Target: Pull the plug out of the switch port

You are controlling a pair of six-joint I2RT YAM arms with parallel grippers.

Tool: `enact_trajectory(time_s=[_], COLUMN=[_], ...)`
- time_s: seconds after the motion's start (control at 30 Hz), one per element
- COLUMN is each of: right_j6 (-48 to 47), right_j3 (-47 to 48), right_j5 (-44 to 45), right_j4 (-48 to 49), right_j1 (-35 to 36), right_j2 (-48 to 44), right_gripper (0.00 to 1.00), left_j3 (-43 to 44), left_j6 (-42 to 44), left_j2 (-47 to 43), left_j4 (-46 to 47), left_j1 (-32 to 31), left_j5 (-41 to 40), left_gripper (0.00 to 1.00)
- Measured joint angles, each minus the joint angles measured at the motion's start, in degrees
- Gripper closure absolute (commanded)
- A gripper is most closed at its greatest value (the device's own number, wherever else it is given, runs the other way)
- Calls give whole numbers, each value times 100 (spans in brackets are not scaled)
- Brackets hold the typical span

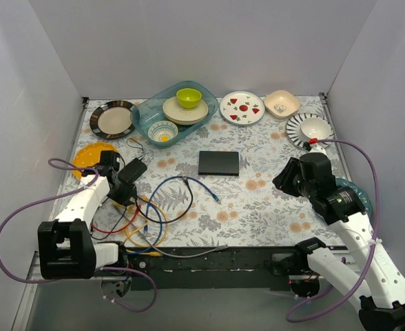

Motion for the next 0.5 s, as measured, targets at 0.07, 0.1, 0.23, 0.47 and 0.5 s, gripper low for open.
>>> enact_trajectory(time_s=[0.07,0.1,0.23,0.47,0.5], right_j6=[-24,-39,-116,-157,-155], right_j3=[0,0,0,-15,-20], right_j5=[-13,-15,-20,-140,-149], right_j4=[0,4,83,271,291], right_j1=[0,0,0,0,0], right_j2=[-2,-11,-55,4,33], right_gripper=[63,63,63,64,64], left_j3=[339,551,1370,1799,1786], left_j6=[120,179,341,372,341], left_j2=[66,72,46,-11,136], left_j4=[-138,-125,144,1309,1397], left_j1=[7,7,-264,-3071,-3530], left_j5=[20,70,149,120,76], left_gripper=[82,82,80,83,84])
